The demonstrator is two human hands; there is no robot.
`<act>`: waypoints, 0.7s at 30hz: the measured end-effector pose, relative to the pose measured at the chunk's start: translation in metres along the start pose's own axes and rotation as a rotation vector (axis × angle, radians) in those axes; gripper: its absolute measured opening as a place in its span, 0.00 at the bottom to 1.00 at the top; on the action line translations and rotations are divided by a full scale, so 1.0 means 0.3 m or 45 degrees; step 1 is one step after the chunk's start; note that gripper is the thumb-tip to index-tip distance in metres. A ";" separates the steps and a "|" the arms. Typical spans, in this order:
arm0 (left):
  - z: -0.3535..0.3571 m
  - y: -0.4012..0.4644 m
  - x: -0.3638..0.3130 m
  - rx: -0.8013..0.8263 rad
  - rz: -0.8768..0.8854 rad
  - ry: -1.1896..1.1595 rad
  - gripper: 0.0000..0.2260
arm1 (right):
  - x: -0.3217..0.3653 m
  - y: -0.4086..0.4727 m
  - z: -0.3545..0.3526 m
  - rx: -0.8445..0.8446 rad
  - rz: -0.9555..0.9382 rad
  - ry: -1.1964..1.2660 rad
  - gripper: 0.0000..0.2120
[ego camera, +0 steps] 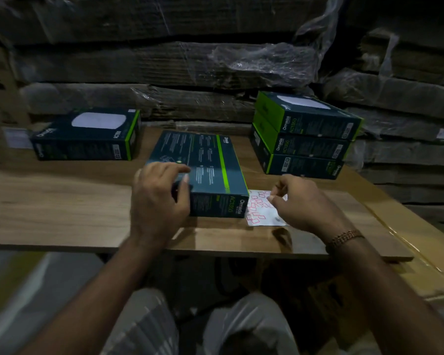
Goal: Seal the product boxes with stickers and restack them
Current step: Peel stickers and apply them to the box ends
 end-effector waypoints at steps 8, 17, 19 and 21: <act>-0.008 -0.022 0.079 0.152 -0.089 -0.124 0.11 | 0.294 -0.006 0.057 0.184 -0.327 0.156 0.08; -0.021 -0.031 0.082 0.142 -0.074 -0.184 0.08 | 0.485 0.037 0.224 0.343 -0.536 -0.370 0.07; -0.017 -0.030 0.085 0.171 -0.074 -0.199 0.10 | 0.511 0.044 0.238 0.366 -0.538 -0.469 0.05; -0.015 -0.030 0.090 0.183 -0.089 -0.222 0.12 | 0.534 0.052 0.246 0.374 -0.539 -0.544 0.07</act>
Point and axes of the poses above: each hand's wrist, its own y-axis towards the middle knuckle, its own z-axis out of the palm, x = y × z, the point moved 4 cm from there along y, towards the middle knuckle, and after that the axes turned 15 degrees about y, right-handed, at the moved point
